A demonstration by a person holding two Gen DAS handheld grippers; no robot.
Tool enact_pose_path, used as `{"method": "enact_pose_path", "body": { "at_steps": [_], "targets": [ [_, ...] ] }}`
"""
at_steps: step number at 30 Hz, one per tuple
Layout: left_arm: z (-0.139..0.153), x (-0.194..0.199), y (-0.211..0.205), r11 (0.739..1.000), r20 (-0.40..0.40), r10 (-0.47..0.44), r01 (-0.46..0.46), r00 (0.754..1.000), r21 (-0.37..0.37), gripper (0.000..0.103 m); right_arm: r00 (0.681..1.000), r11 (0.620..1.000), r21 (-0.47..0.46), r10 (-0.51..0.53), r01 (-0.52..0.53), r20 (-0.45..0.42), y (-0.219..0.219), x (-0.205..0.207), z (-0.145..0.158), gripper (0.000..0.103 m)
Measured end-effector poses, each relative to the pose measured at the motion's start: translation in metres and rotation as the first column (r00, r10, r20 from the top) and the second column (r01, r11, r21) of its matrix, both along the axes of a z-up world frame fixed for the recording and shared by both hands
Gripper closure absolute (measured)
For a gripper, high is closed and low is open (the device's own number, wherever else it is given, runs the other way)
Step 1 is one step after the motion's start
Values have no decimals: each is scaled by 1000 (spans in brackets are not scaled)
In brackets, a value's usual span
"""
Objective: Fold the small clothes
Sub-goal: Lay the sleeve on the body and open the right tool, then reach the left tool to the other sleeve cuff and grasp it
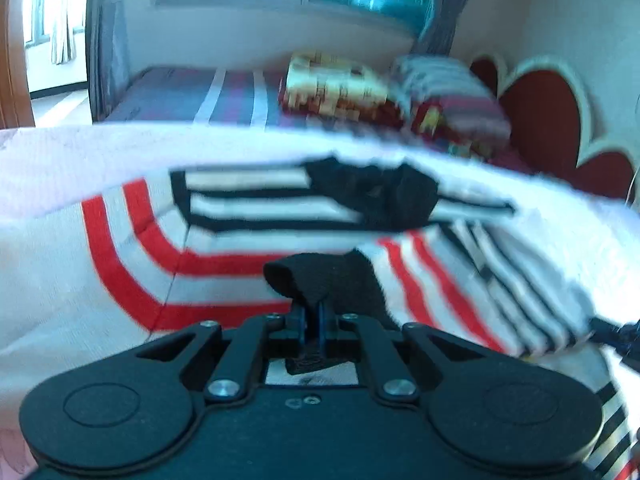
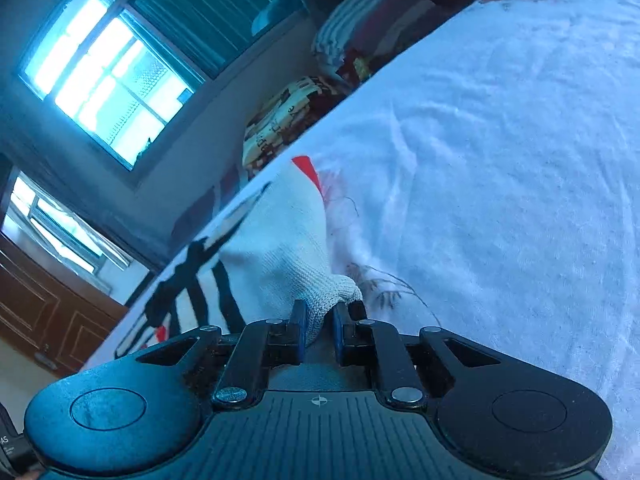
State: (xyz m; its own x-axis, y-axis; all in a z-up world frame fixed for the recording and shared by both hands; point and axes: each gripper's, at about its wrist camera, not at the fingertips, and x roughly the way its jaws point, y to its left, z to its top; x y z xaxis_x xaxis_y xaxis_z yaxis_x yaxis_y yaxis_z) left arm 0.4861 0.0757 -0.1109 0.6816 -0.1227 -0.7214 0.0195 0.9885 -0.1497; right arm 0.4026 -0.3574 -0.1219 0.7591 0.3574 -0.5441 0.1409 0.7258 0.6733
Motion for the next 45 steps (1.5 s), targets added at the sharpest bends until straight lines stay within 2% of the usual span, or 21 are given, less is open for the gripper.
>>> {"method": "enact_pose_path", "body": {
  "at_steps": [5, 8, 10, 11, 12, 14, 17, 18, 19, 20, 21, 22, 24, 25, 27, 32, 35, 37, 40, 42, 45],
  "targets": [
    [2, 3, -5, 998, 40, -31, 29, 999, 51, 98, 1000, 999, -33, 15, -15, 15, 10, -2, 6, 91],
    [-8, 9, -6, 996, -18, -46, 48, 999, 76, 93, 999, 996, -81, 48, -48, -1, 19, 9, 2, 91],
    [-2, 4, -1, 995, 1, -13, 13, 1000, 101, 73, 997, 992, -105, 75, -76, -9, 19, 10, 13, 91],
    [2, -2, 2, 991, 23, 21, -24, 1000, 130, 55, 996, 989, -127, 78, -73, 32, 16, 2, 22, 91],
    [9, -10, 2, 984, 63, 39, -49, 997, 173, 50, 992, 984, -160, 87, -73, 87, 14, -6, 32, 91],
    [22, -20, -8, 984, 127, 5, -28, 992, 174, 51, 983, 961, -260, 127, -90, 129, 19, -7, 45, 91],
    [28, -16, -52, 984, 162, -112, 86, 981, 158, 42, 969, 922, -353, 212, -157, 125, 43, 12, 41, 91],
    [22, -12, -68, 979, 151, -153, 129, 977, 157, 32, 962, 895, -403, 252, -191, 104, 54, 19, 35, 91],
    [13, -6, -81, 972, 124, -184, 162, 975, 167, 28, 959, 856, -464, 279, -229, 42, 64, 28, 25, 94],
    [1, 1, -88, 966, 75, -194, 177, 978, 188, 29, 958, 837, -496, 284, -232, 32, 67, 30, 17, 100],
    [-13, 8, -88, 966, 9, -178, 173, 984, 191, 29, 956, 835, -495, 291, -239, 29, 65, 31, 17, 100],
    [-13, 5, -83, 974, 46, -166, 157, 985, 162, 34, 954, 831, -496, 299, -252, 16, 65, 30, 22, 100],
    [-3, 5, -76, 983, 69, -130, 120, 989, 136, 43, 949, 833, -504, 306, -227, 80, 61, 27, 35, 100],
    [2, 6, -74, 988, 100, -111, 98, 989, 123, 43, 944, 843, -493, 309, -215, 118, 58, 31, 38, 100],
    [10, 14, -82, 989, 129, -119, 106, 985, 103, 42, 943, 853, -472, 310, -221, 119, 60, 53, 37, 100],
    [6, 43, -136, 973, 123, -201, 184, 972, 136, 40, 896, 809, -481, 433, -337, 100, 99, 107, 25, 100],
    [-2, 53, -152, 966, 104, -226, 210, 969, 149, 37, 877, 763, -539, 472, -356, 90, 108, 130, 15, 100],
    [-14, 58, -143, 968, 71, -202, 188, 977, 166, 37, 902, 767, -566, 423, -302, 91, 92, 143, 6, 100],
    [-22, 46, -106, 975, 92, -129, 110, 987, 193, 33, 959, 836, -508, 276, -207, 64, 45, 166, -6, 100],
    [-21, 42, -97, 980, 99, -107, 88, 989, 178, 33, 957, 850, -474, 287, -230, 50, 29, 175, -14, 99],
    [-15, 39, -107, 970, 99, -103, 78, 990, 230, 32, 947, 822, -512, 317, -250, 47, 26, 173, -6, 98]
  ]
}}
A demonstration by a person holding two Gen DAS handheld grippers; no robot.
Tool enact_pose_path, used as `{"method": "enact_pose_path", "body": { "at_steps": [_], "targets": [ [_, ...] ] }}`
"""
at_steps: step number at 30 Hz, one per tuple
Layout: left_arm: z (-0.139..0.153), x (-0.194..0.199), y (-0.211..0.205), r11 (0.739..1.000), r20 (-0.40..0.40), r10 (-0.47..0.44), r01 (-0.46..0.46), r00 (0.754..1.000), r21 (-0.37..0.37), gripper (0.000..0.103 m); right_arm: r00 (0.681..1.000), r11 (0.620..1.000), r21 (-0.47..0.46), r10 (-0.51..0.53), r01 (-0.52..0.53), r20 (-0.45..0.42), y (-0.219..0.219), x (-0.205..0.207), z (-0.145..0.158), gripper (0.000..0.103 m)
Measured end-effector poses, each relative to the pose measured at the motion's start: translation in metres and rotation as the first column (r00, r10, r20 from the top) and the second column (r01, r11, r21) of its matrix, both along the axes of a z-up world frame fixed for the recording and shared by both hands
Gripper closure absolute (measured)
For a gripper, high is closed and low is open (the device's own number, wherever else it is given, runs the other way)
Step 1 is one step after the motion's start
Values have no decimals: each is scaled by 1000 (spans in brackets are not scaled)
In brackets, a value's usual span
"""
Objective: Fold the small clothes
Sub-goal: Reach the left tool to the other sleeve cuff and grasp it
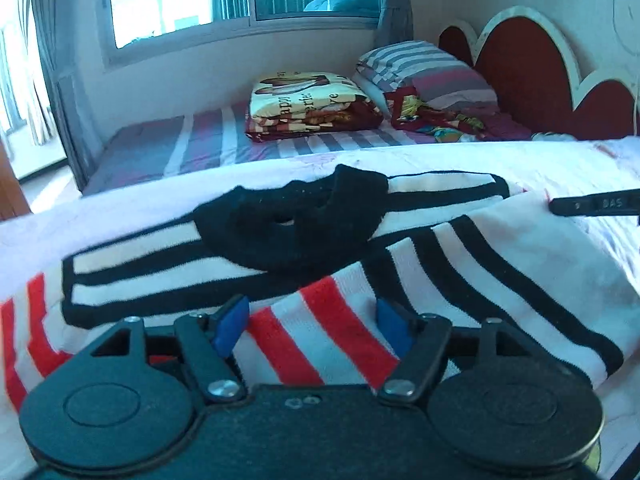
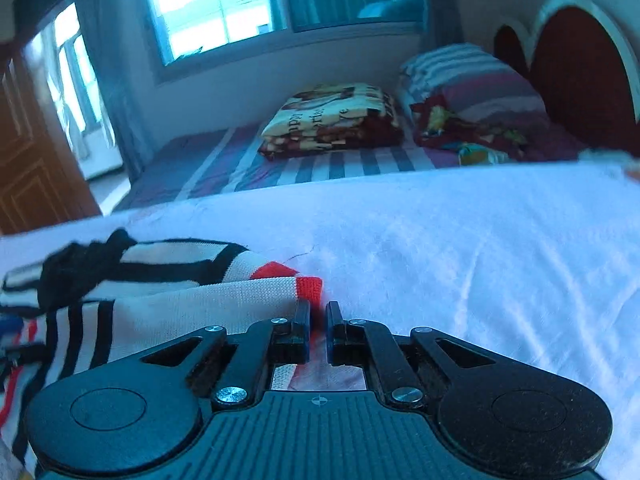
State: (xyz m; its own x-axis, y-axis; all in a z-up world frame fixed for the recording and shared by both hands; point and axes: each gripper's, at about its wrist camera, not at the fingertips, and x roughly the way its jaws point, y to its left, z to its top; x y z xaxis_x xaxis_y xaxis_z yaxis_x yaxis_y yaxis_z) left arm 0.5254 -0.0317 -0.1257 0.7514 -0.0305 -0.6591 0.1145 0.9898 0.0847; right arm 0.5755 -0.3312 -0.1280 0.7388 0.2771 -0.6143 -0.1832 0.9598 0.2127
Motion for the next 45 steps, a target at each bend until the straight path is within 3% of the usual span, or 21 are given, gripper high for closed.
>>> {"method": "enact_pose_path", "body": {
  "at_steps": [2, 5, 7, 9, 12, 15, 18, 20, 22, 26, 29, 31, 33, 35, 37, 39, 41, 45],
  "targets": [
    [9, -13, -3, 999, 38, 8, -10, 999, 36, 32, 999, 999, 33, -4, 3, 40, -8, -13, 15, 98],
    [13, -32, 12, 999, 47, 51, -51, 998, -13, 29, 994, 995, 67, 66, -71, 82, -9, -52, 31, 98],
    [-2, -33, 17, 995, -5, 98, -98, 995, -3, 27, 991, 990, 73, 118, -123, 69, -3, -68, 26, 98],
    [-4, -35, 25, 991, 12, 120, -119, 993, -57, 26, 991, 991, 7, 137, -136, -9, 9, -72, 7, 98],
    [11, -46, 24, 988, 32, 151, -150, 988, -43, 33, 995, 995, 11, 98, -98, 11, 6, -89, 8, 98],
    [17, -70, 27, 985, 59, 161, -156, 985, -77, 30, 991, 993, 46, 108, -112, 77, 4, -116, 22, 98],
    [-3, -70, 32, 983, 3, 165, -164, 986, -83, 27, 985, 985, -6, 172, -172, 18, 23, -129, 8, 98],
    [0, -69, 35, 980, 0, 169, -168, 986, -104, 27, 986, 985, -57, 162, -160, 34, 33, -132, 7, 98],
    [11, -73, 38, 978, -1, 179, -178, 984, -109, 29, 992, 992, -27, 124, -123, 23, 34, -130, 14, 98],
    [26, -111, 64, 965, 35, 229, -222, 973, -138, 28, 995, 995, 28, 89, -91, 48, 34, -139, 31, 98],
    [28, -149, 108, 936, 31, 319, -310, 947, -164, 32, 996, 995, 43, 91, -91, 17, 39, -147, 33, 98],
    [28, -179, 149, 896, 26, 413, -401, 910, -190, 35, 997, 996, 45, 74, -74, 2, 43, -154, 35, 98],
    [27, -205, 194, 830, 10, 521, -503, 853, -242, 43, 999, 997, 58, 46, -45, -18, 47, -161, 36, 98],
    [23, -227, 246, 721, -36, 635, -609, 772, -331, 45, 999, 997, 76, 16, -13, -38, 53, -166, 38, 98],
    [18, -249, 296, 586, -85, 721, -671, 688, -455, 47, 999, 995, 101, 0, 5, -52, 64, -168, 40, 98],
    [13, -265, 334, 473, -113, 764, -670, 635, -572, 49, 998, 991, 130, -18, 27, -68, 77, -168, 41, 98],
    [10, -271, 362, 407, -140, 778, -661, 613, -631, 53, 994, 978, 193, -56, 74, -96, 84, -163, 42, 98],
    [2, -268, 394, 346, -163, 782, -637, 602, -689, 56, 987, 966, 224, -106, 132, -122, 102, -150, 49, 98]
  ]
}}
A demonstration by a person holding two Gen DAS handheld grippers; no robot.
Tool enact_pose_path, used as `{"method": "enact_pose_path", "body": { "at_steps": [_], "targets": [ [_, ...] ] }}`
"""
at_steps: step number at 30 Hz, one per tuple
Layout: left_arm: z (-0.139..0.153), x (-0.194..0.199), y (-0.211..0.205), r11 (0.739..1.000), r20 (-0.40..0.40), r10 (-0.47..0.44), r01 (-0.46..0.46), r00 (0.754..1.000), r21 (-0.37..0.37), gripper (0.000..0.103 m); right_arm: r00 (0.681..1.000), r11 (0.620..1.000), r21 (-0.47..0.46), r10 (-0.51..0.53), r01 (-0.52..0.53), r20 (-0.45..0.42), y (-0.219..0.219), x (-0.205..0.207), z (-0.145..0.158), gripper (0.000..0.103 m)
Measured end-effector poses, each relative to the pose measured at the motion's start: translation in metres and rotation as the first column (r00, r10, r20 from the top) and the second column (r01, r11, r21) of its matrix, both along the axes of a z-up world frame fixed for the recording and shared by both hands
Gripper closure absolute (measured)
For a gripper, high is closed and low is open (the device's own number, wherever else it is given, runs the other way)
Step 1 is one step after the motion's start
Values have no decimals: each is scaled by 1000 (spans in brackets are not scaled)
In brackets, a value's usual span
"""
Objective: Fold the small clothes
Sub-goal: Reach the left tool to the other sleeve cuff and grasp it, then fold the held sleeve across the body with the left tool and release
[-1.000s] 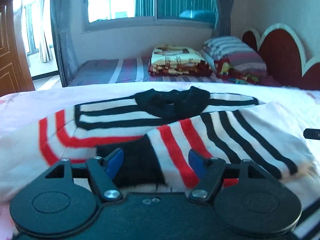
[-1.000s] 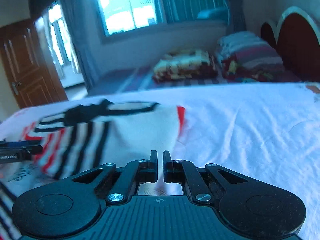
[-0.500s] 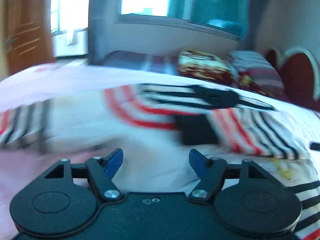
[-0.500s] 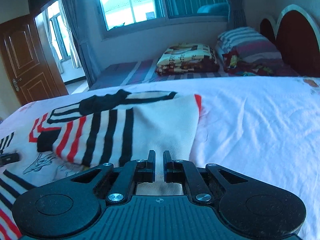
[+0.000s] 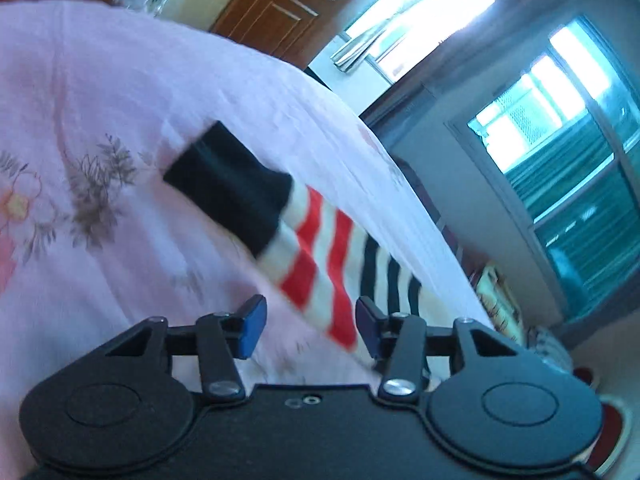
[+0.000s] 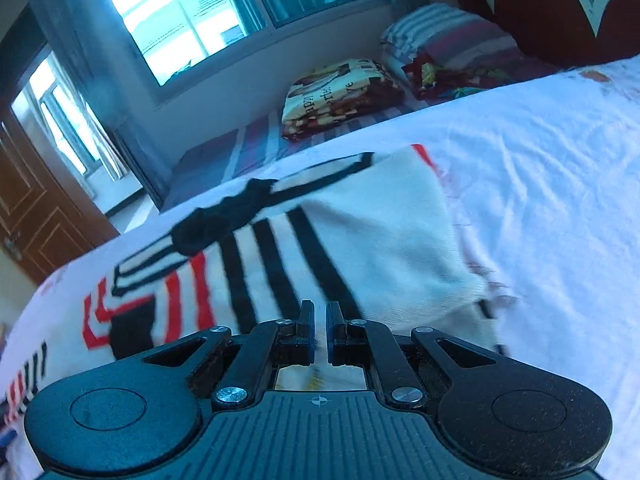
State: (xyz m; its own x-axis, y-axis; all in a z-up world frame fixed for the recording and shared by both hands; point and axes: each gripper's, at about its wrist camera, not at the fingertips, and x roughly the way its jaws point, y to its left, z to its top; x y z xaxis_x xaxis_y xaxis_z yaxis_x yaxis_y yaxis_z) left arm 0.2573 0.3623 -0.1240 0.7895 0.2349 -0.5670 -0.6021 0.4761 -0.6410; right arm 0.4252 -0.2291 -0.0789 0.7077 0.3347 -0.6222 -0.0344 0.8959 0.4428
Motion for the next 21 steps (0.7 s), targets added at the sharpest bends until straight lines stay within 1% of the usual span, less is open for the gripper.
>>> {"method": "enact_pose_path", "body": {
  "at_steps": [2, 4, 6, 8, 9, 11, 12, 13, 14, 15, 16, 17, 19, 20, 21],
  "targets": [
    [-6, -3, 18, 999, 43, 13, -11, 999, -37, 59, 1000, 1000, 11, -9, 9, 1, 10, 3, 6, 98],
    [-10, -1, 29, 998, 67, 23, -19, 997, -65, 67, 1000, 1000, 20, -20, 20, -3, 20, 3, 11, 98],
    [-14, 2, 38, 996, 80, 31, -25, 996, -81, 71, 1000, 1000, 15, -26, 26, -6, 29, 1, 14, 98],
    [-15, 7, 44, 997, 82, 26, -19, 996, -78, 72, 1000, 1000, 8, -22, 22, -7, 38, -1, 16, 98],
    [-13, 10, 48, 997, 81, 21, -16, 996, -70, 72, 1000, 1000, -1, -20, 20, -7, 41, -3, 17, 98],
    [-9, 16, 53, 999, 70, 9, -6, 997, -42, 80, 1000, 1000, -13, -16, 16, -5, 46, -5, 18, 98],
    [-6, 25, 54, 1000, 54, -2, 3, 999, -20, 97, 1000, 1000, -15, -16, 16, -4, 46, -5, 19, 98],
    [-1, 29, 54, 1000, 35, -16, 15, 999, 17, 98, 1000, 1000, -19, -17, 17, -4, 49, -4, 18, 98],
    [8, 31, 49, 997, 26, -33, 31, 999, 75, 98, 1000, 1000, -22, -17, 17, -3, 48, -5, 18, 98],
    [21, 35, 37, 985, 19, -63, 59, 998, 161, 99, 1000, 1000, -24, -16, 16, -2, 48, -5, 17, 98],
    [34, 43, 20, 962, 14, -117, 109, 993, 250, 99, 1000, 1000, -27, -14, 14, -2, 47, -4, 16, 98],
    [46, 50, 0, 934, 10, -190, 177, 982, 310, 99, 1000, 1000, -26, -12, 12, -3, 46, -4, 14, 98],
    [62, 72, -46, 861, -29, -337, 320, 941, 395, 99, 1000, 1000, -20, -10, 10, -9, 45, -2, 10, 98],
    [68, 83, -70, 827, -46, -394, 376, 918, 419, 99, 1000, 1000, -12, -11, 11, -13, 44, -1, 8, 98],
    [72, 94, -94, 802, -47, -445, 422, 894, 423, 99, 1000, 1000, -3, -10, 10, -14, 43, 0, 7, 98]
  ]
}}
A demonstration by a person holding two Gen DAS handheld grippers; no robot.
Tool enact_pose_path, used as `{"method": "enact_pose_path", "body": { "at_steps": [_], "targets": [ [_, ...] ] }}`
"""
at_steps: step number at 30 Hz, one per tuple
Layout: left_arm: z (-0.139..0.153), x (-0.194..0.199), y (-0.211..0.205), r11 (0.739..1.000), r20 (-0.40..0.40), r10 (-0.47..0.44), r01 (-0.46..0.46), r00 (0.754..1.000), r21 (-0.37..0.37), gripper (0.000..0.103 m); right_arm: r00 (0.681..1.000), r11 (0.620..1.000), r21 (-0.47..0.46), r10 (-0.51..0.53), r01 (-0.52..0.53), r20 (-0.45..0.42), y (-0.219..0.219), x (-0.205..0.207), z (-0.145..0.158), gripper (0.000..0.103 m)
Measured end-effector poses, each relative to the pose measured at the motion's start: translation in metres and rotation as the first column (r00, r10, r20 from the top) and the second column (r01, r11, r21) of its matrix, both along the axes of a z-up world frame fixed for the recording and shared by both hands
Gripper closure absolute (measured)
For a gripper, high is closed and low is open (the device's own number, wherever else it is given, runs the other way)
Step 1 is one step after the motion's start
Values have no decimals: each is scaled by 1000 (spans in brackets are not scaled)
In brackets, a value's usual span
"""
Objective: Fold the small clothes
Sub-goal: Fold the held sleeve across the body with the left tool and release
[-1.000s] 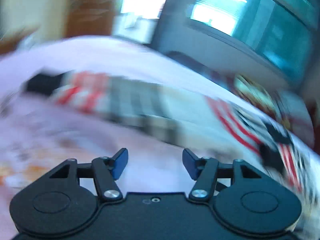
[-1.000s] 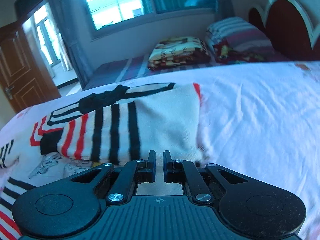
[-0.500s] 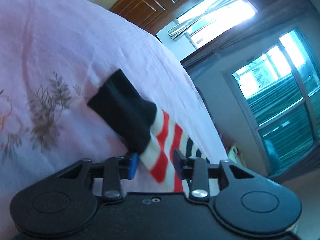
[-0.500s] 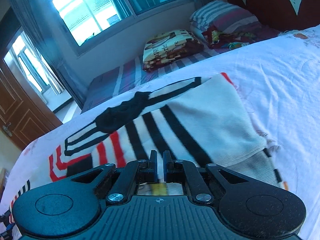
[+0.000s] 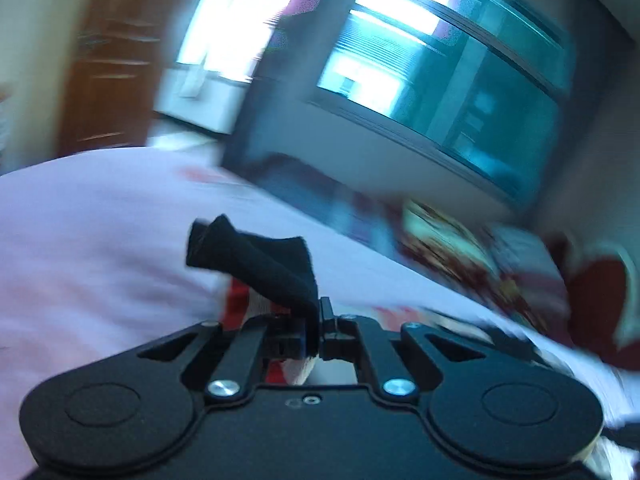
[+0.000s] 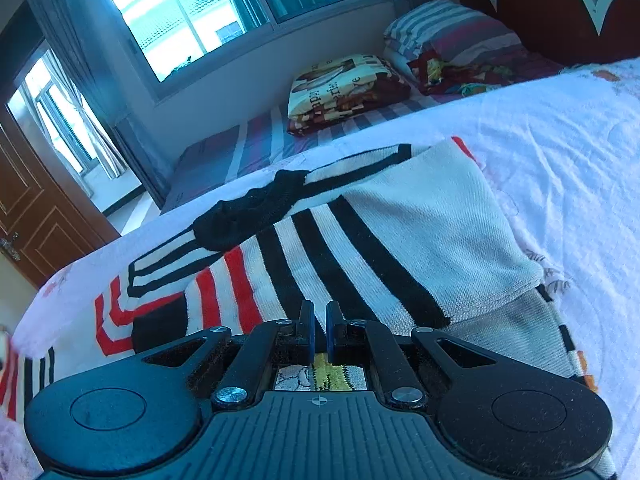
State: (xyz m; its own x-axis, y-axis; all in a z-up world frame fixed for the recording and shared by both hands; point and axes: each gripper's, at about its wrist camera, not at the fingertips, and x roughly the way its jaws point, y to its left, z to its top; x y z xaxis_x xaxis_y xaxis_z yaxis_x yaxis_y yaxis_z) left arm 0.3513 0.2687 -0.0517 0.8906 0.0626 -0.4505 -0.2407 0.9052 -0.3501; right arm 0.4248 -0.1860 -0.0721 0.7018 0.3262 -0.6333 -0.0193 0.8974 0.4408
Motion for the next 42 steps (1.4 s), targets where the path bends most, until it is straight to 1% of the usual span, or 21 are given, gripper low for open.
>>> {"method": "enact_pose_path", "body": {
  "at_steps": [1, 3, 7, 11, 15, 17, 19, 21, 22, 23, 24, 25, 27, 30, 31, 33, 35, 37, 40, 41, 42],
  "targets": [
    [3, 10, -21, 999, 1, -52, 52, 999, -5, 99, 1000, 1000, 8, 1, -1, 1, -2, 1, -1, 98],
    [7, 32, -68, 990, -6, -138, 139, 990, 35, 99, 1000, 1000, 13, 5, -6, 11, -5, 0, 0, 98],
    [5, 73, -153, 959, -38, -262, 264, 964, 98, 99, 1000, 1000, 29, 5, -5, 22, -23, 0, 2, 98],
    [-12, 102, -222, 921, -102, -343, 356, 934, 159, 98, 1000, 997, 77, -8, 6, 18, -47, 5, -1, 98],
    [-39, 127, -275, 875, -212, -385, 429, 898, 224, 98, 1000, 994, 112, -5, 3, 16, -70, 7, -4, 98],
    [-52, 133, -292, 862, -248, -400, 454, 882, 227, 86, 1000, 993, 122, -2, 0, 11, -80, 9, -6, 98],
    [-58, 127, -309, 846, -240, -429, 480, 871, 233, 46, 1000, 993, 119, -6, 6, 3, -88, 10, -9, 97],
    [-60, 115, -324, 824, -206, -463, 504, 862, 257, 34, 1000, 993, 117, -11, 11, 0, -94, 11, -11, 97],
    [-58, 109, -328, 818, -188, -474, 510, 860, 267, 37, 1000, 993, 114, -13, 14, -2, -96, 12, -12, 92],
    [-57, 102, -327, 819, -171, -479, 509, 861, 267, 37, 1000, 994, 110, -18, 19, -2, -97, 13, -13, 57],
    [-54, 96, -323, 829, -157, -472, 498, 867, 256, 38, 1000, 994, 107, -25, 23, 13, -97, 12, -12, 37],
    [-50, 88, -317, 844, -142, -460, 481, 877, 238, 39, 998, 994, 109, -28, 23, 48, -97, 10, -10, 28],
    [-46, 68, -295, 880, -106, -410, 423, 906, 215, 39, 997, 989, 144, 13, -24, 71, -92, 10, -8, 29],
    [-40, 27, -253, 919, -100, -292, 308, 951, 246, 41, 994, 982, 169, 77, -89, 77, -75, 15, -9, 29],
    [-42, 14, -234, 927, -105, -245, 265, 964, 265, 41, 993, 979, 173, 98, -109, 73, -67, 18, -10, 29],
    [-46, -7, -201, 928, -129, -149, 184, 980, 325, 43, 991, 976, 175, 124, -131, 51, -53, 25, -16, 31],
    [-52, -12, -167, 933, -186, -81, 140, 979, 333, 45, 988, 974, 165, 153, -157, 33, -38, 32, -23, 44],
    [-56, -9, -143, 939, -228, -47, 121, 973, 323, 47, 985, 975, 139, 172, -173, 16, -22, 40, -29, 51],
    [-62, 3, -128, 936, -262, -51, 137, 964, 323, 51, 981, 979, 62, 195, -196, 14, -1, 49, -30, 53],
    [-61, 4, -126, 937, -254, -66, 147, 965, 316, 52, 978, 977, 42, 209, -209, 14, 5, 52, -29, 58],
    [-60, 4, -124, 934, -250, -78, 158, 965, 320, 52, 974, 973, 23, 227, -228, 16, 11, 54, -29, 71]
  ]
}}
